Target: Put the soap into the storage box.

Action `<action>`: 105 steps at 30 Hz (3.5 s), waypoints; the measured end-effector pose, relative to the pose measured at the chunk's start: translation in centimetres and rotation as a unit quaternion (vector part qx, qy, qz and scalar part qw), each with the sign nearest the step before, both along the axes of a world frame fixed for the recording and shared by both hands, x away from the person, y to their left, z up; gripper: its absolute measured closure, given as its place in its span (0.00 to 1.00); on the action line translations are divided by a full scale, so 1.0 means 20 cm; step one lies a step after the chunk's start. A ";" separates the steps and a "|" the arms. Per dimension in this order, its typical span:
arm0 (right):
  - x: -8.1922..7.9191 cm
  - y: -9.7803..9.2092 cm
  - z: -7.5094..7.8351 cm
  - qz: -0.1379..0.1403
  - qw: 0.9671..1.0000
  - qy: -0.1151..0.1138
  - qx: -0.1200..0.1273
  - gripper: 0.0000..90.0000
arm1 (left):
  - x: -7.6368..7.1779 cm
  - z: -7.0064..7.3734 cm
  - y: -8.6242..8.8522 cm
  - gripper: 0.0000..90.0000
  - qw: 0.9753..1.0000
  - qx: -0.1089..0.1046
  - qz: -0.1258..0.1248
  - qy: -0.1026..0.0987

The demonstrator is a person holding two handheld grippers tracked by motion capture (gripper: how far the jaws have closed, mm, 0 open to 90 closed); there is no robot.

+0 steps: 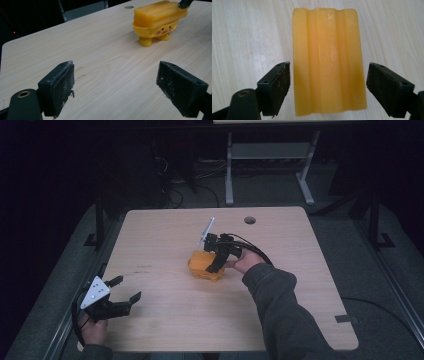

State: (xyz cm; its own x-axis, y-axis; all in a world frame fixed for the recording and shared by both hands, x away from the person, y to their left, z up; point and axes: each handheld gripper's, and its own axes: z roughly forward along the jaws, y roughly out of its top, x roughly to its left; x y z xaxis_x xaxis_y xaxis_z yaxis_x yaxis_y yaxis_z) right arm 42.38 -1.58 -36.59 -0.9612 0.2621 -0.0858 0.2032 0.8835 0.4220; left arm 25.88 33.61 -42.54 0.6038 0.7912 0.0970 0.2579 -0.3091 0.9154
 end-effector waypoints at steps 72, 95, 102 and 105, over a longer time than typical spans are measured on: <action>-0.19 -0.62 -0.08 -0.101 0.993 0.015 0.065 0.22 | 0.00 0.00 -0.01 0.15 1.000 0.013 -0.002 0.005; -0.27 -0.75 -0.17 -0.123 0.989 0.026 0.072 0.22 | 0.00 -0.01 -0.01 0.15 1.000 0.016 -0.002 0.007; -0.29 -0.79 -0.19 -0.129 0.989 0.023 0.073 0.22 | 0.00 -0.01 -0.01 0.15 1.000 0.016 -0.001 0.008; -0.31 -0.81 -0.20 -0.134 0.988 0.027 0.075 0.22 | 0.00 -0.01 -0.01 0.15 1.000 0.015 -0.001 0.007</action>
